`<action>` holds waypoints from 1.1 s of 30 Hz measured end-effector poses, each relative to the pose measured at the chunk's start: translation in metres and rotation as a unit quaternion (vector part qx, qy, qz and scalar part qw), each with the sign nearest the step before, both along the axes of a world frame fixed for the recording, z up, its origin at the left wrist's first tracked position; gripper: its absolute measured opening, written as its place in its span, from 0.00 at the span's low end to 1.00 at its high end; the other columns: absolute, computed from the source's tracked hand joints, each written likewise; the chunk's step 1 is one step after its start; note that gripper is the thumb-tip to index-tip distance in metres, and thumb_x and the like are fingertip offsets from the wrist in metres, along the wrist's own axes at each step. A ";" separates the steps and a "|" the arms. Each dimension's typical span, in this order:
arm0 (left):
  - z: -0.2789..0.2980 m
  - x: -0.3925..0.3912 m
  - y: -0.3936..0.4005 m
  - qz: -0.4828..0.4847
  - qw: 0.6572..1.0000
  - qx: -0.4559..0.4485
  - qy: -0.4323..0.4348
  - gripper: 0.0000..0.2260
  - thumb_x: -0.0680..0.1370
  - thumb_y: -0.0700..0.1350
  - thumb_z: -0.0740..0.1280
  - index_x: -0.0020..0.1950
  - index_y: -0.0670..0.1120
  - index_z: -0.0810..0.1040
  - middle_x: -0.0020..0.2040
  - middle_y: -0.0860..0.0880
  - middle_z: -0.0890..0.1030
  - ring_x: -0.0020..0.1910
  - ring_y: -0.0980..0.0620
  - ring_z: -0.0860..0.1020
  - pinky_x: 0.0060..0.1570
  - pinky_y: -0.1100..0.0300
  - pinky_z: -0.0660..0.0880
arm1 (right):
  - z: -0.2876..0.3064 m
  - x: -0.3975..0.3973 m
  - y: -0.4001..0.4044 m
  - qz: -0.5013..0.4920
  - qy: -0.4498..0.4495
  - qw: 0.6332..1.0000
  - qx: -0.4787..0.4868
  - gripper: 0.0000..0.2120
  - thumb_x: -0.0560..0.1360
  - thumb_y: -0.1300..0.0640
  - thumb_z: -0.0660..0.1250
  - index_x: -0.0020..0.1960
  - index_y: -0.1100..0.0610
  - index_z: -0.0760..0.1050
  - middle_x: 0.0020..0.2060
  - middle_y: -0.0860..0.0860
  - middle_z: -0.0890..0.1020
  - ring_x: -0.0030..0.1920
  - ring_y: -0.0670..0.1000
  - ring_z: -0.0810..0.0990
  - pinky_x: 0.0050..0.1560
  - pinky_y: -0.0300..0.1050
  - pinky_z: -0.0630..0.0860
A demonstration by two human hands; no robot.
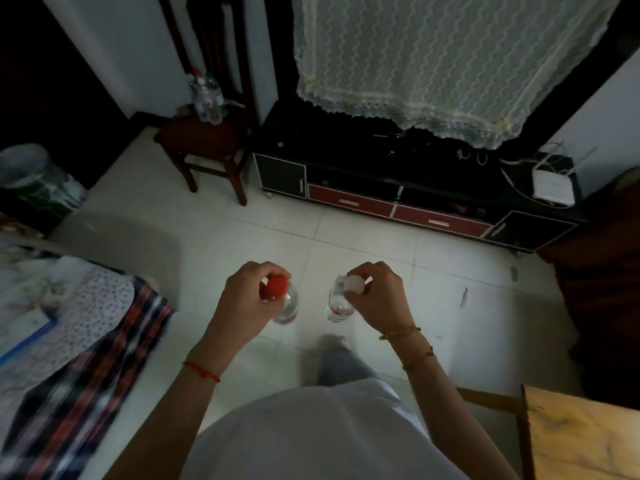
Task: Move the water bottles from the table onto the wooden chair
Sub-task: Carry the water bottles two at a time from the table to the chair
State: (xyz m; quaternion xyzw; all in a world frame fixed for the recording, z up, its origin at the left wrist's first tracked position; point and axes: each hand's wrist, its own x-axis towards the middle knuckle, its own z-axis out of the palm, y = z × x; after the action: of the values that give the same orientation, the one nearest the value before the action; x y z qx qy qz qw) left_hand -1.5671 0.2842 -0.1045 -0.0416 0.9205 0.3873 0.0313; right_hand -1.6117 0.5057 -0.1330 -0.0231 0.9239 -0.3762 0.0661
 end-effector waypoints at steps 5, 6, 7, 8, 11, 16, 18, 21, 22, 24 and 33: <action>-0.006 -0.039 -0.061 0.080 0.997 0.010 -0.001 0.13 0.69 0.41 0.74 0.52 0.50 0.80 0.47 0.51 0.81 0.42 0.54 0.79 0.43 0.67 0.75 | -0.006 -0.072 -0.066 0.073 -0.011 0.997 0.011 0.11 0.68 0.60 0.73 0.50 0.58 0.79 0.47 0.54 0.80 0.43 0.51 0.76 0.44 0.36 0.70; -0.008 -0.049 -0.073 0.095 0.995 0.011 -0.003 0.13 0.69 0.40 0.74 0.52 0.49 0.80 0.48 0.50 0.81 0.42 0.53 0.79 0.44 0.65 0.76 | -0.008 -0.087 -0.079 0.089 -0.011 0.996 0.015 0.11 0.68 0.60 0.73 0.49 0.57 0.79 0.47 0.54 0.80 0.42 0.50 0.75 0.43 0.36 0.70; -0.009 -0.060 -0.084 0.109 0.994 0.012 -0.005 0.13 0.69 0.40 0.74 0.52 0.49 0.80 0.48 0.50 0.81 0.43 0.53 0.80 0.46 0.63 0.77 | -0.010 -0.104 -0.092 0.104 -0.011 0.994 0.019 0.11 0.68 0.59 0.73 0.49 0.57 0.79 0.47 0.54 0.80 0.42 0.49 0.75 0.42 0.34 0.69; -0.010 -0.071 -0.095 0.122 0.992 0.013 -0.007 0.13 0.69 0.40 0.74 0.52 0.48 0.80 0.48 0.49 0.81 0.43 0.52 0.80 0.47 0.61 0.78 | -0.012 -0.121 -0.105 0.117 -0.011 0.993 0.023 0.10 0.68 0.59 0.73 0.49 0.57 0.79 0.46 0.53 0.80 0.41 0.48 0.74 0.40 0.32 0.68; -0.012 -0.110 -0.131 0.155 0.988 0.013 -0.007 0.11 0.71 0.40 0.73 0.52 0.48 0.80 0.47 0.50 0.81 0.44 0.53 0.80 0.48 0.60 0.78 | -0.014 -0.178 -0.145 0.147 -0.009 0.989 0.020 0.10 0.67 0.59 0.73 0.47 0.55 0.79 0.45 0.52 0.80 0.40 0.47 0.73 0.39 0.31 0.67; -0.011 -0.181 -0.192 0.207 0.978 0.001 0.014 0.11 0.70 0.39 0.74 0.50 0.48 0.81 0.44 0.49 0.81 0.41 0.53 0.80 0.45 0.58 0.79 | -0.007 -0.278 -0.221 0.210 -0.004 0.977 0.026 0.09 0.66 0.59 0.73 0.46 0.54 0.79 0.44 0.50 0.78 0.40 0.48 0.75 0.38 0.31 0.68; -0.012 -0.212 -0.218 0.228 0.973 -0.001 0.017 0.11 0.69 0.38 0.74 0.49 0.49 0.81 0.44 0.51 0.80 0.41 0.53 0.80 0.44 0.58 0.79 | -0.004 -0.315 -0.251 0.227 -0.003 0.974 0.023 0.09 0.66 0.60 0.72 0.45 0.54 0.79 0.43 0.49 0.77 0.41 0.49 0.76 0.39 0.33 0.69; -0.012 -0.256 -0.254 0.252 0.967 -0.010 0.021 0.11 0.69 0.37 0.74 0.49 0.48 0.81 0.44 0.49 0.81 0.41 0.52 0.79 0.45 0.61 0.77 | -0.002 -0.365 -0.295 0.241 0.003 0.970 0.014 0.08 0.66 0.62 0.71 0.44 0.55 0.79 0.43 0.50 0.78 0.41 0.50 0.77 0.40 0.33 0.70; -0.011 -0.270 -0.266 0.258 0.966 -0.007 0.022 0.11 0.69 0.37 0.74 0.50 0.48 0.81 0.45 0.49 0.80 0.41 0.52 0.79 0.45 0.61 0.77 | -0.002 -0.381 -0.310 0.247 0.004 0.969 0.015 0.08 0.66 0.62 0.71 0.44 0.56 0.79 0.44 0.51 0.78 0.42 0.50 0.77 0.41 0.34 0.70; -0.008 -0.296 -0.292 0.270 0.963 0.022 0.014 0.13 0.70 0.38 0.73 0.50 0.53 0.79 0.46 0.53 0.78 0.42 0.56 0.77 0.42 0.68 0.75 | -0.002 -0.412 -0.340 0.258 0.011 0.966 0.024 0.09 0.66 0.62 0.72 0.46 0.57 0.79 0.45 0.52 0.78 0.42 0.49 0.76 0.40 0.30 0.67; -0.015 -0.413 -0.425 0.267 0.963 -0.017 0.037 0.11 0.70 0.38 0.74 0.50 0.48 0.81 0.45 0.51 0.81 0.39 0.58 0.76 0.43 0.73 0.72 | -0.021 -0.526 -0.472 0.265 -0.016 0.963 0.034 0.12 0.68 0.60 0.72 0.50 0.58 0.77 0.49 0.54 0.78 0.46 0.50 0.75 0.45 0.39 0.71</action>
State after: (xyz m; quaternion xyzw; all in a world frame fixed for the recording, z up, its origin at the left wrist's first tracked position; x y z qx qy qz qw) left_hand -1.9797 -0.1406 -0.1190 -0.2723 0.8830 0.3668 -0.1080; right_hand -2.1375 0.0335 -0.1536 -0.2588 0.8958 -0.3137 0.1793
